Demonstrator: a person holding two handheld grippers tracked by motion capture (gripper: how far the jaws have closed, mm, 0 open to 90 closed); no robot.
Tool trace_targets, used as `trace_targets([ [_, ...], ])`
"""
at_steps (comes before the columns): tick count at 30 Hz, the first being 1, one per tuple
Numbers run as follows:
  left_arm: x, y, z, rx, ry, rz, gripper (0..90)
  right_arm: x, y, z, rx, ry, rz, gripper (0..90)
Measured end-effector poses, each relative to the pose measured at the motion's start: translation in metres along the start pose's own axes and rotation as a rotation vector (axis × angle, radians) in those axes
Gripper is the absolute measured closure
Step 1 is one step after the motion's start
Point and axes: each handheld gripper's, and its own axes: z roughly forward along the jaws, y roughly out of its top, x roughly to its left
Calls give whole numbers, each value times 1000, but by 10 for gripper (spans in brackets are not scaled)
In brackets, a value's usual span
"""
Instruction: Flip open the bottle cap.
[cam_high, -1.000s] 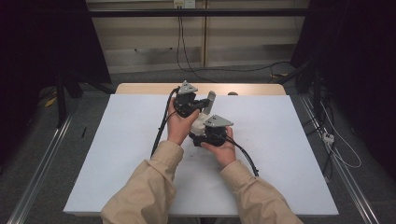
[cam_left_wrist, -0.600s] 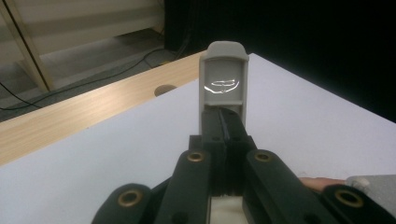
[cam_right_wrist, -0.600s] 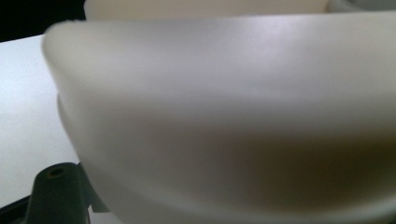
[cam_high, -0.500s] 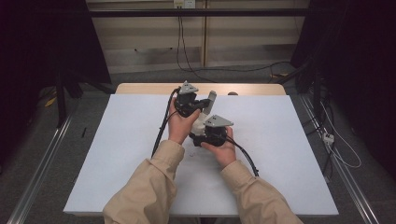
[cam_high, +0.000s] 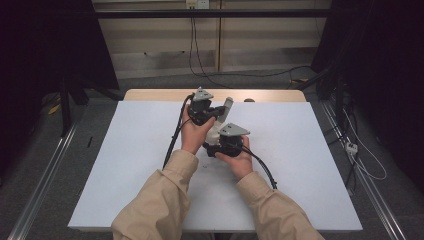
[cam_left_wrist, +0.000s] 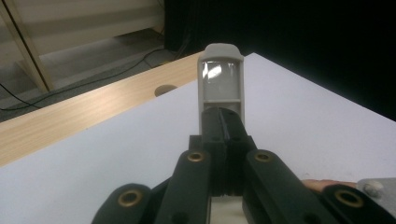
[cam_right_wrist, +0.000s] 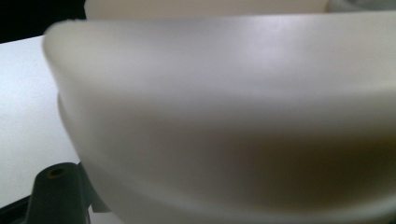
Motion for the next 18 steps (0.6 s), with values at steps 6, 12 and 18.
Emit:
trace_targets([
  [6,1,0,2,4,-4,4,900,0,0,0,0,0,0,186],
  [12,2,-1,3,10,-7,7,900,0,0,0,1,0,2,186],
  [18,2,-2,5,9,-6,2,900,0,0,0,1,0,1,186],
])
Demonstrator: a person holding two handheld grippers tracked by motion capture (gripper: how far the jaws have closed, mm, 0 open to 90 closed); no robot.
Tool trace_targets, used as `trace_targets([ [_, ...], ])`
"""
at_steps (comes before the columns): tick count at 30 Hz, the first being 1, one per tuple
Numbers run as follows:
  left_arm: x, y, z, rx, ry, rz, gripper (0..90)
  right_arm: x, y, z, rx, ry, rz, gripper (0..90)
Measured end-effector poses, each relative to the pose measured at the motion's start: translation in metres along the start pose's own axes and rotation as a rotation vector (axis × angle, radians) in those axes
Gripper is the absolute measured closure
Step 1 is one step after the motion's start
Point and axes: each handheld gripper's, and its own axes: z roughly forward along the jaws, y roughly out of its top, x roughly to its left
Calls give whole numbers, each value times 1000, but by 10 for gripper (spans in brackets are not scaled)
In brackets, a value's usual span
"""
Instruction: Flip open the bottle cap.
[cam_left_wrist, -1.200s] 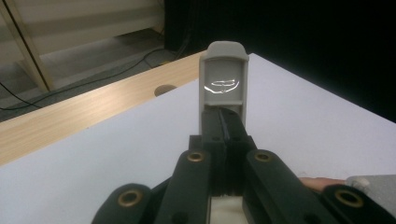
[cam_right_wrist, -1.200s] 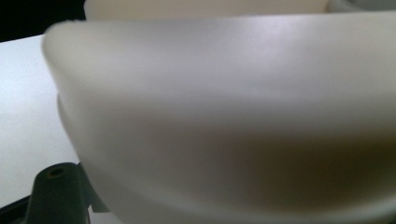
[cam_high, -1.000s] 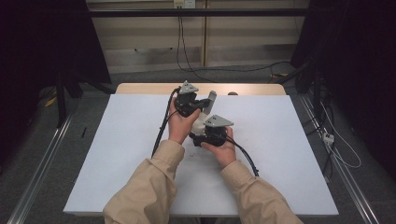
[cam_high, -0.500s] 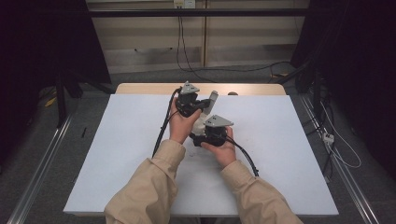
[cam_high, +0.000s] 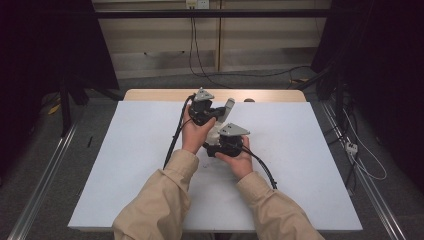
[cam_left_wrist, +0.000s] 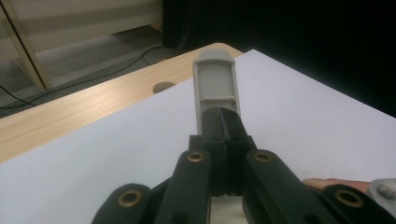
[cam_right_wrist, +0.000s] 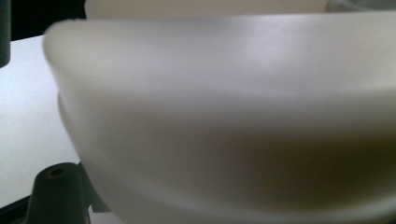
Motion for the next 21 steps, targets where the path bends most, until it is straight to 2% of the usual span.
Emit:
trace_targets([
  [21,1,-4,5,33,-17,5,900,0,0,0,1,1,3,186],
])
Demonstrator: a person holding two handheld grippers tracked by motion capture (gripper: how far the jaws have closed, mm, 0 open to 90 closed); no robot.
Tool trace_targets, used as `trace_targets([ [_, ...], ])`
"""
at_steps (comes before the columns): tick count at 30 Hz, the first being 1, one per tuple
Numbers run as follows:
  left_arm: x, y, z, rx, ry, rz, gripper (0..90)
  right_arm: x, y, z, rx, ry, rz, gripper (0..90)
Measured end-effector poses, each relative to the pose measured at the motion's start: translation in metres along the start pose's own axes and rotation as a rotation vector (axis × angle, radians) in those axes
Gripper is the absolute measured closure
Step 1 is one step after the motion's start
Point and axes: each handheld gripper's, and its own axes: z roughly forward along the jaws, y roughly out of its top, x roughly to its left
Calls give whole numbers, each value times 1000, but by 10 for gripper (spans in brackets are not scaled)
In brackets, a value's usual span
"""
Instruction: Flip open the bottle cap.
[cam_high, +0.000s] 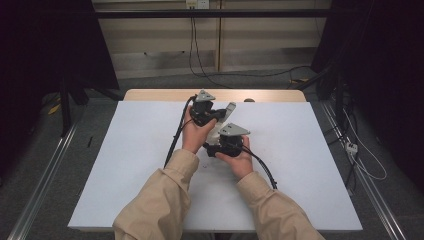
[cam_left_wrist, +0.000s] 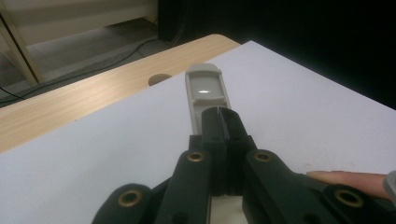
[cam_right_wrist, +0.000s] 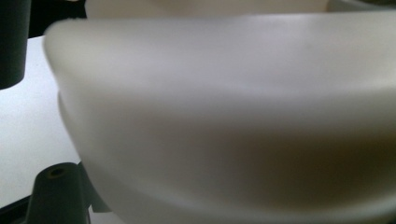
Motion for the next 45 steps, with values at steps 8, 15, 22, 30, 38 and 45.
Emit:
trace_targets([
  [8,0,0,-7,-5,-13,-9,850,-1,0,-1,14,14,12,125],
  [15,1,-3,-28,-12,-34,-19,602,-2,6,-13,51,37,32,56],
  [22,-1,-15,-53,33,-29,1,365,-2,2,-33,78,57,20,47],
  [30,0,-43,-82,61,-5,10,221,-11,-10,-67,86,55,35,49],
  [38,9,-80,-105,84,23,-20,164,-14,-18,-90,82,63,50,52],
  [45,15,-107,-123,85,30,-42,142,-12,-23,-103,75,69,42,55],
])
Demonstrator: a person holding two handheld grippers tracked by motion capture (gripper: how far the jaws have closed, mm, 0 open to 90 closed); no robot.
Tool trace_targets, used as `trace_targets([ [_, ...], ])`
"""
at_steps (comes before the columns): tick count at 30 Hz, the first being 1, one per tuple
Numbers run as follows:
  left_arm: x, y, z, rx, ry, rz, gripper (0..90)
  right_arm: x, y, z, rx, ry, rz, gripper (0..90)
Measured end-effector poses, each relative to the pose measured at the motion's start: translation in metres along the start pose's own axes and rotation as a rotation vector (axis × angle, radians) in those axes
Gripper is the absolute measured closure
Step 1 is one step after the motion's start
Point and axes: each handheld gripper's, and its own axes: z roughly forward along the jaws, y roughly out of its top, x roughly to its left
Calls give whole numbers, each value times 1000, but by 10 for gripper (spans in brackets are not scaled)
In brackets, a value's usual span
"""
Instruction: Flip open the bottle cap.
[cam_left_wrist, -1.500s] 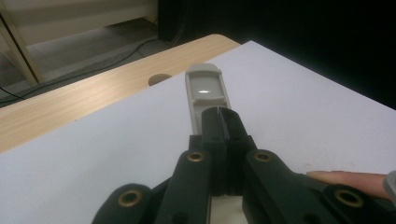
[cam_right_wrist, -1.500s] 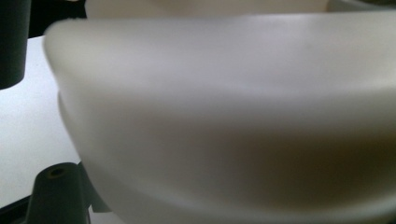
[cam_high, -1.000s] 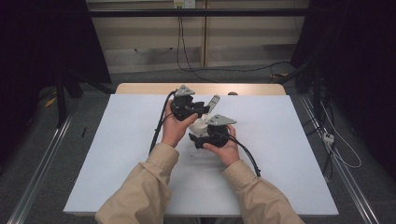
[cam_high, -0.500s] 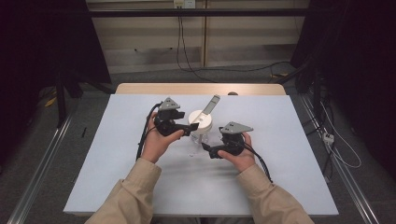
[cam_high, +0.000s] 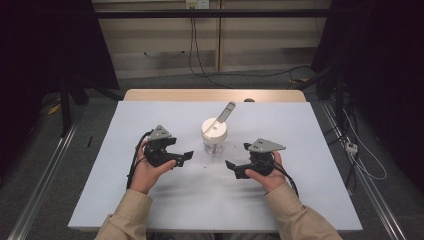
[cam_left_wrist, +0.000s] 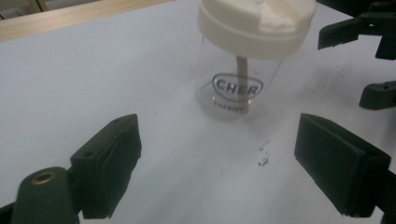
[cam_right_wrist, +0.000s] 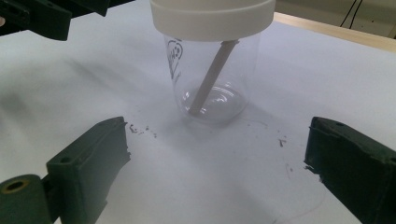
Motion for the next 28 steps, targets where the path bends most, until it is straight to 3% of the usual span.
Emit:
trace_targets([
  [9,12,-28,-21,-11,23,-8,113,-3,-9,-16,-3,-6,-1,52],
  [28,21,-52,-45,12,76,-24,77,-19,-30,-54,10,-45,22,52],
])
